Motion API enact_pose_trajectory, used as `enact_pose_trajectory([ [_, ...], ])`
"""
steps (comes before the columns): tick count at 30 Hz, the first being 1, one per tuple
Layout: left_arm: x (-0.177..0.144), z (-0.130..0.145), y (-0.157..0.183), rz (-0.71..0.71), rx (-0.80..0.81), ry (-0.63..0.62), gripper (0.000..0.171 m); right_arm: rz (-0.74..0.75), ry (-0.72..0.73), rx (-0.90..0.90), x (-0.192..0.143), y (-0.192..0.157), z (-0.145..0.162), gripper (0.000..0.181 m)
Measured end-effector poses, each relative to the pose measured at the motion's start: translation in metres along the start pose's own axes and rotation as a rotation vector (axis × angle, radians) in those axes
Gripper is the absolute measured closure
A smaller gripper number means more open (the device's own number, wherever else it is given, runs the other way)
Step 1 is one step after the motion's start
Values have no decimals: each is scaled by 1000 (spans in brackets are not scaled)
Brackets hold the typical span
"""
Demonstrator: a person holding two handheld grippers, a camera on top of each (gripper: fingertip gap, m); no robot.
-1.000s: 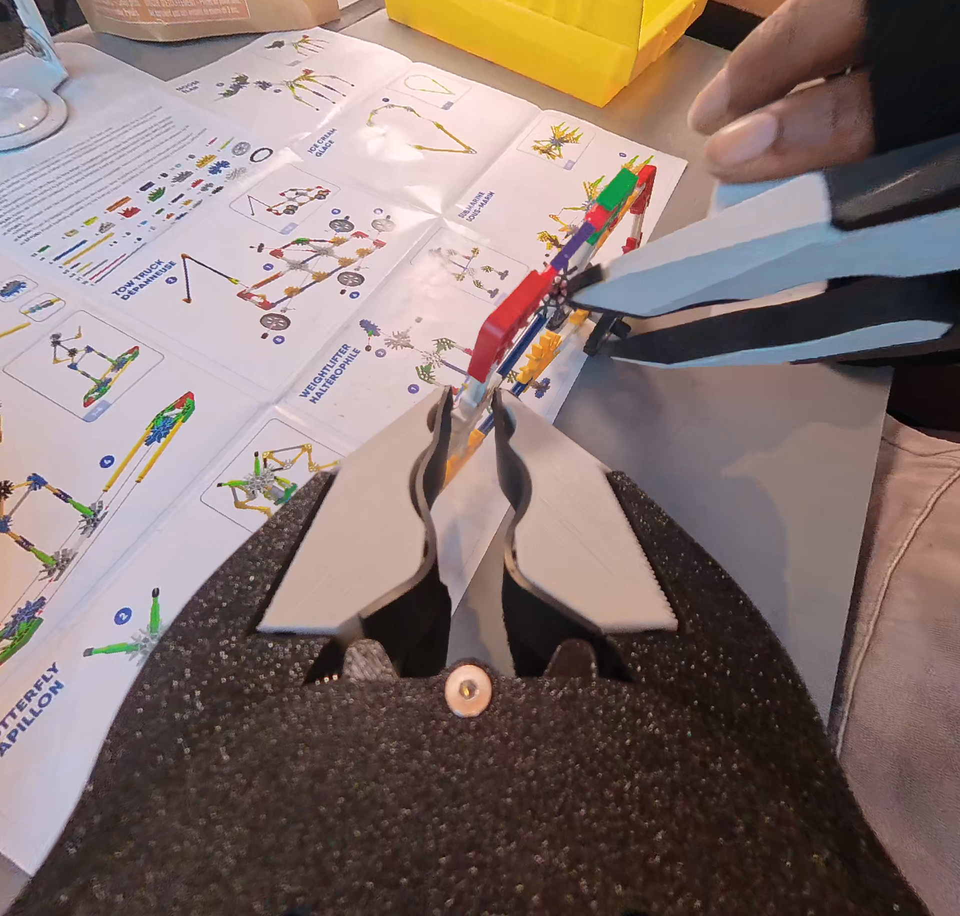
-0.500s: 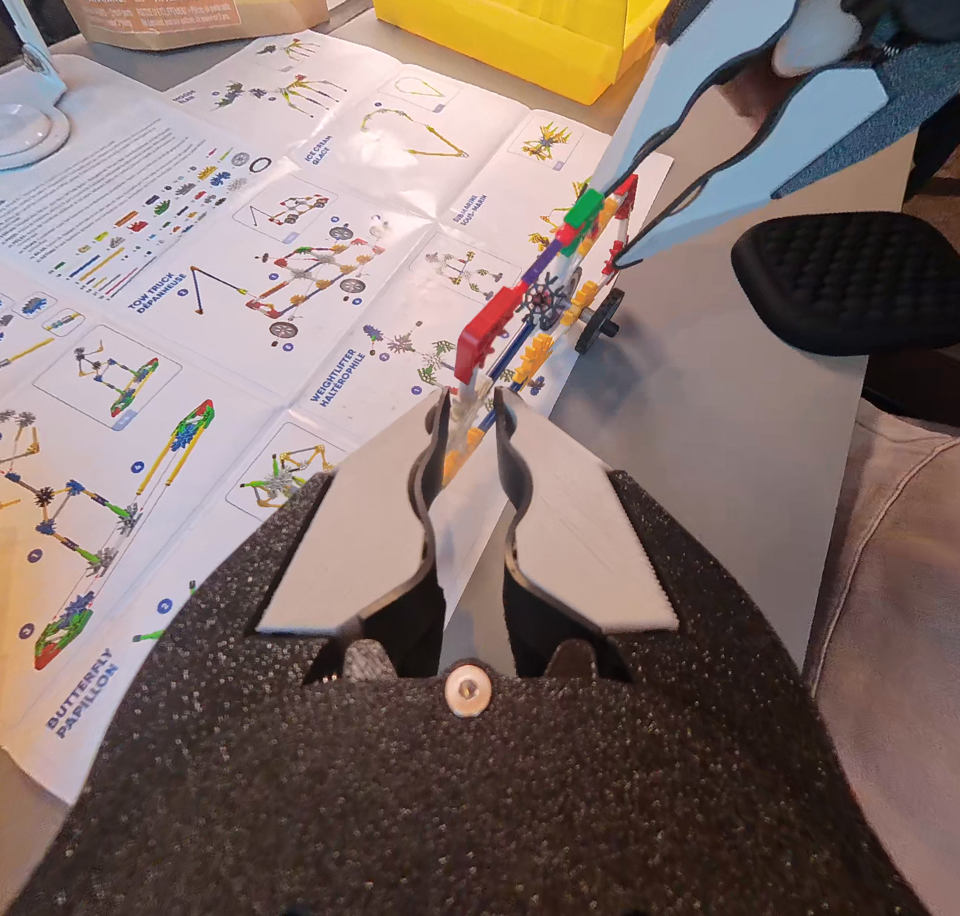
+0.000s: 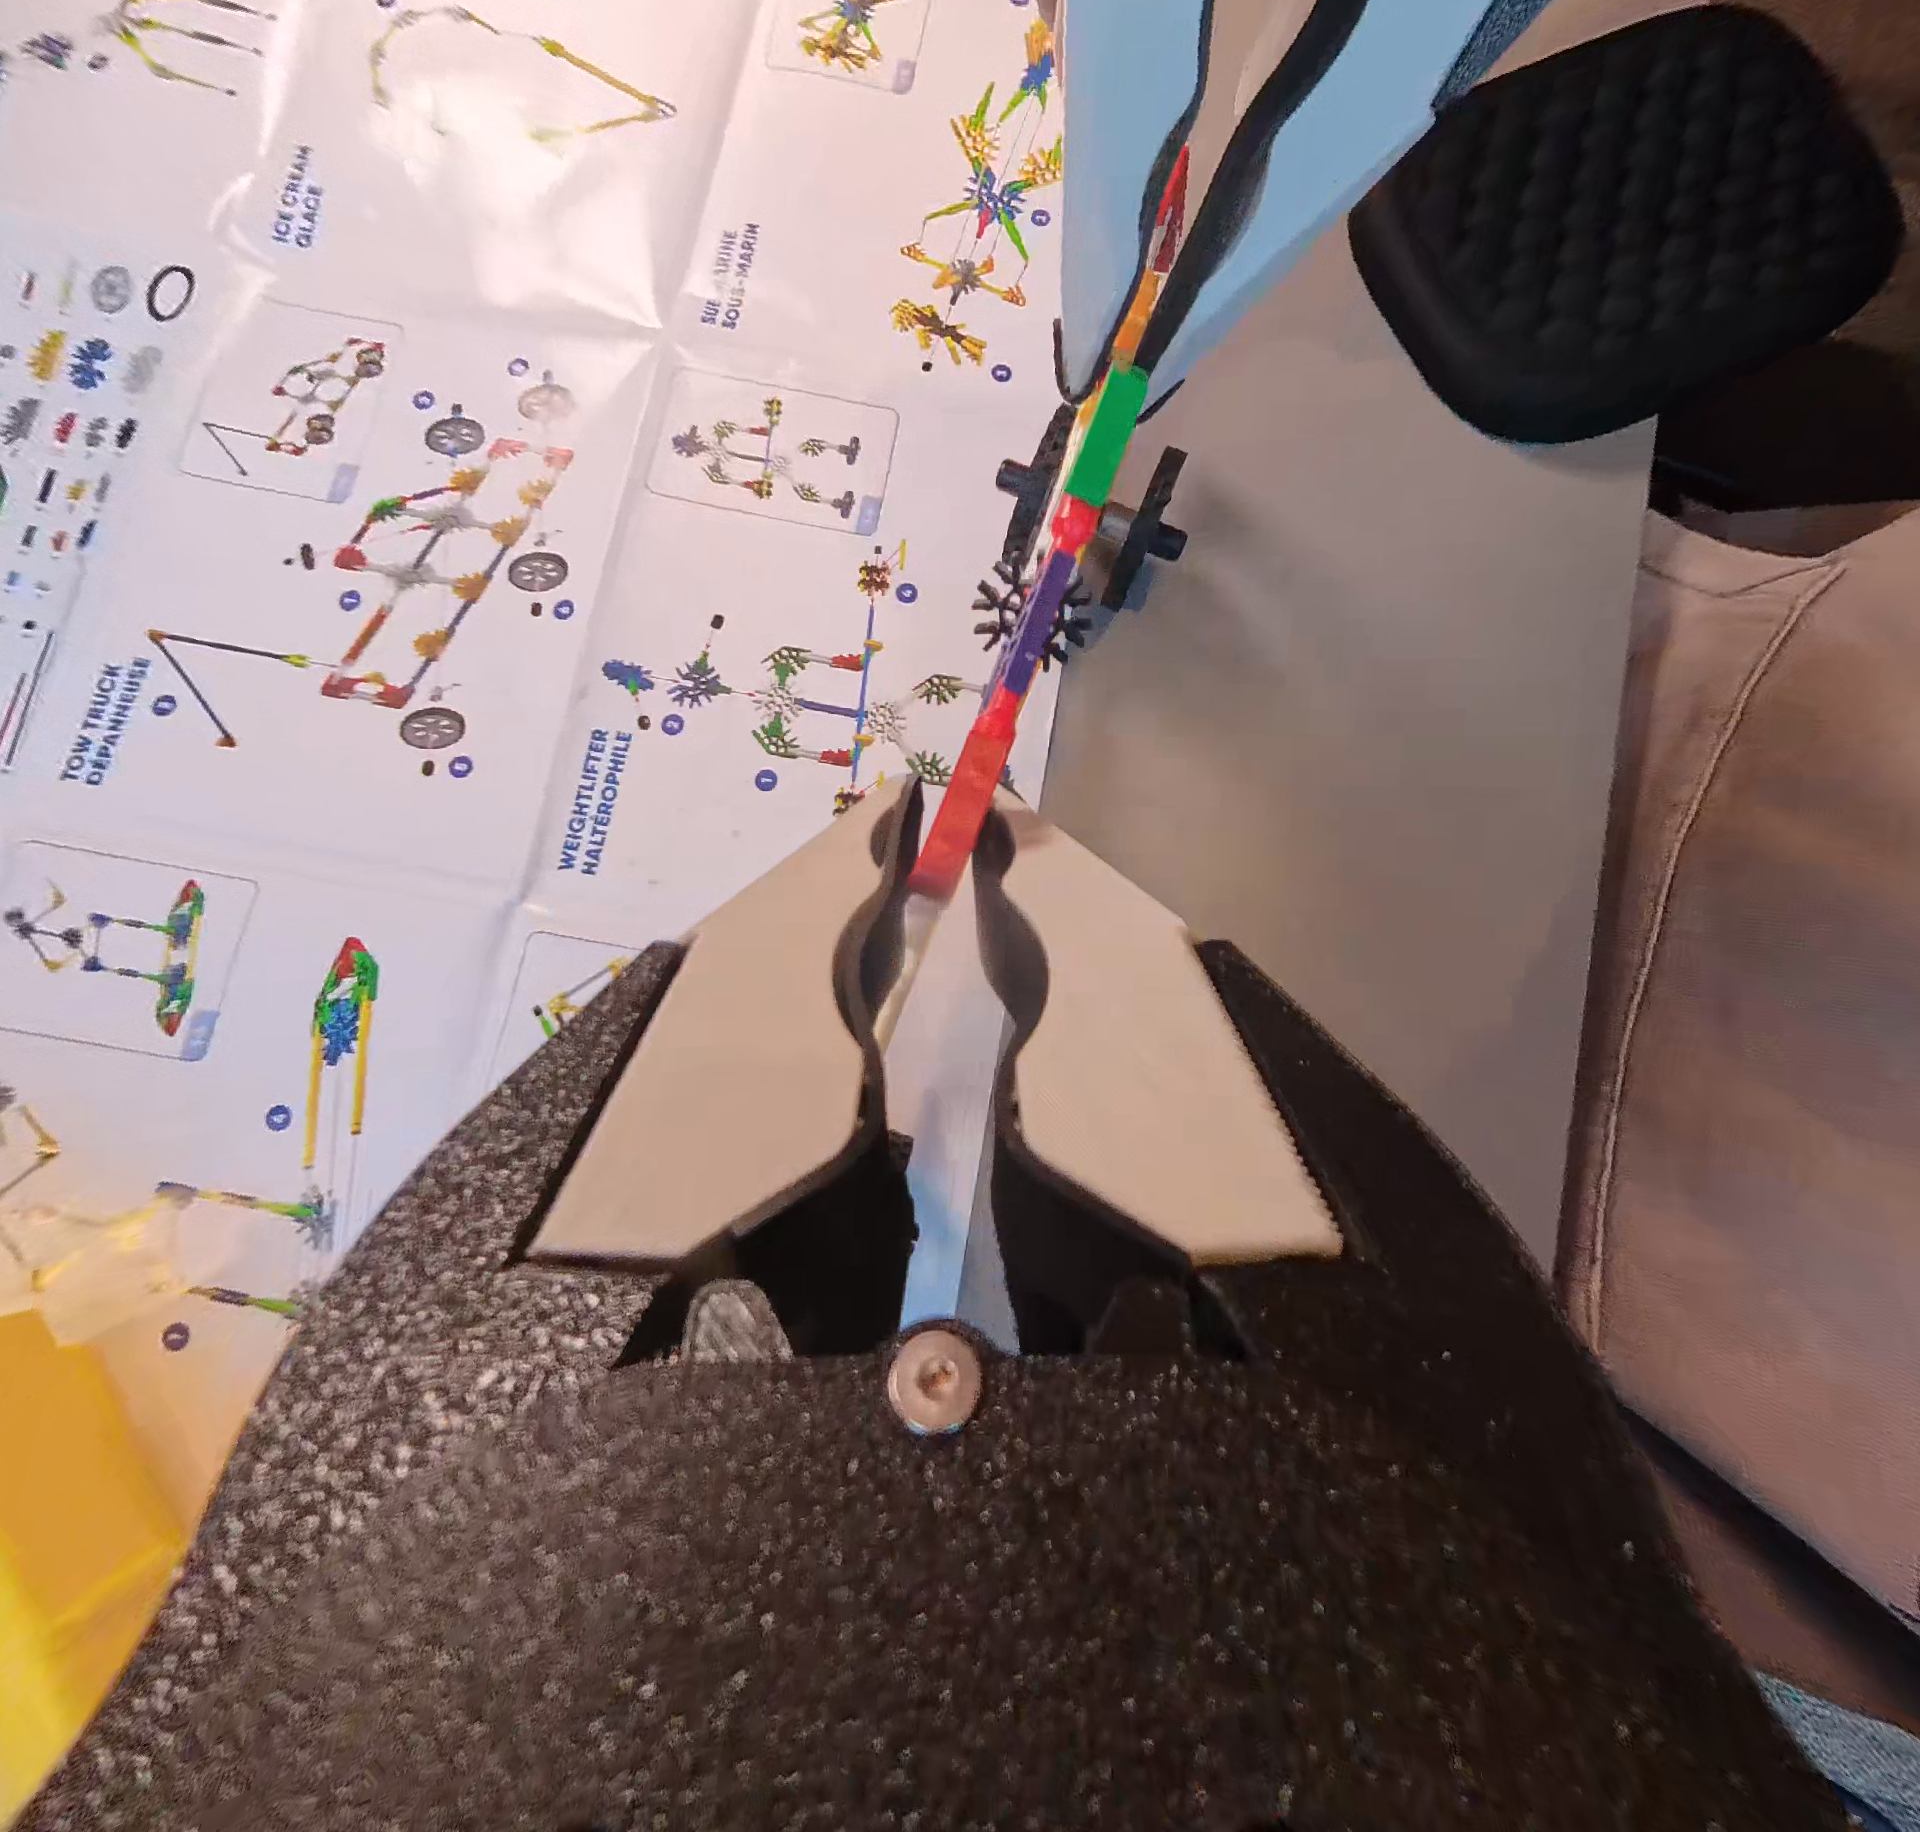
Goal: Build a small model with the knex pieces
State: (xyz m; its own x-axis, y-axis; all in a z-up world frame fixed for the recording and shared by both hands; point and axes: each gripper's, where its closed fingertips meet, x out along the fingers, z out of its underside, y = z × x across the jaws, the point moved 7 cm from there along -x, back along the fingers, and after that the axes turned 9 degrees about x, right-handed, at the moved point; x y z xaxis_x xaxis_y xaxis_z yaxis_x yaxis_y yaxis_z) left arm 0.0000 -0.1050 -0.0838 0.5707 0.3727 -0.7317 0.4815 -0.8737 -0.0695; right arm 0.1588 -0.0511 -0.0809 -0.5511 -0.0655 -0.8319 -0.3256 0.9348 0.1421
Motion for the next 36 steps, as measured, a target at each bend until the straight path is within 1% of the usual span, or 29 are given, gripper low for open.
enact_pose_trajectory([
  [2,2,-1,0,18,-24,-4,164,-6,-7,26,2,1,2,176],
  [4,0,-3,0,-10,-42,3,161,-6,-4,41,0,1,3,176],
  [5,-4,-5,0,-34,-49,24,151,3,-13,43,-1,1,4,173],
  [6,-12,-9,2,-55,-54,68,145,13,-19,46,-2,2,5,165],
  [9,-53,-19,18,-165,-27,212,143,24,-25,74,-5,0,10,164],
  [12,-102,-14,42,-323,28,332,142,70,-49,81,-7,-1,18,171],
  [14,-132,3,53,-442,32,384,144,75,-47,100,-9,-2,23,175],
  [16,-157,31,57,-554,5,397,146,79,-47,114,-14,-4,30,176],
  [18,-172,64,59,-573,-61,397,143,101,-63,123,-20,-4,41,175],
  [20,-176,92,60,-542,-138,414,142,104,-75,161,-29,-5,54,175],
  [22,-167,115,58,-483,-190,421,141,118,-96,189,-38,-5,69,174],
  [24,-146,128,52,-415,-205,381,138,146,-107,224,-47,-5,85,171],
  [27,-103,130,38,-303,-157,298,135,215,-72,304,-69,-9,100,149],
  [29,-74,121,28,-216,-113,262,135,293,15,358,-95,-20,105,141],
  [31,-46,110,21,-109,-82,250,137,410,136,423,-126,-40,113,141],
  [33,-22,98,14,-65,-53,257,139,526,256,515,-151,-72,128,142],
  [36,2,80,4,-39,-4,259,140,665,435,633,-166,-134,148,146],
])
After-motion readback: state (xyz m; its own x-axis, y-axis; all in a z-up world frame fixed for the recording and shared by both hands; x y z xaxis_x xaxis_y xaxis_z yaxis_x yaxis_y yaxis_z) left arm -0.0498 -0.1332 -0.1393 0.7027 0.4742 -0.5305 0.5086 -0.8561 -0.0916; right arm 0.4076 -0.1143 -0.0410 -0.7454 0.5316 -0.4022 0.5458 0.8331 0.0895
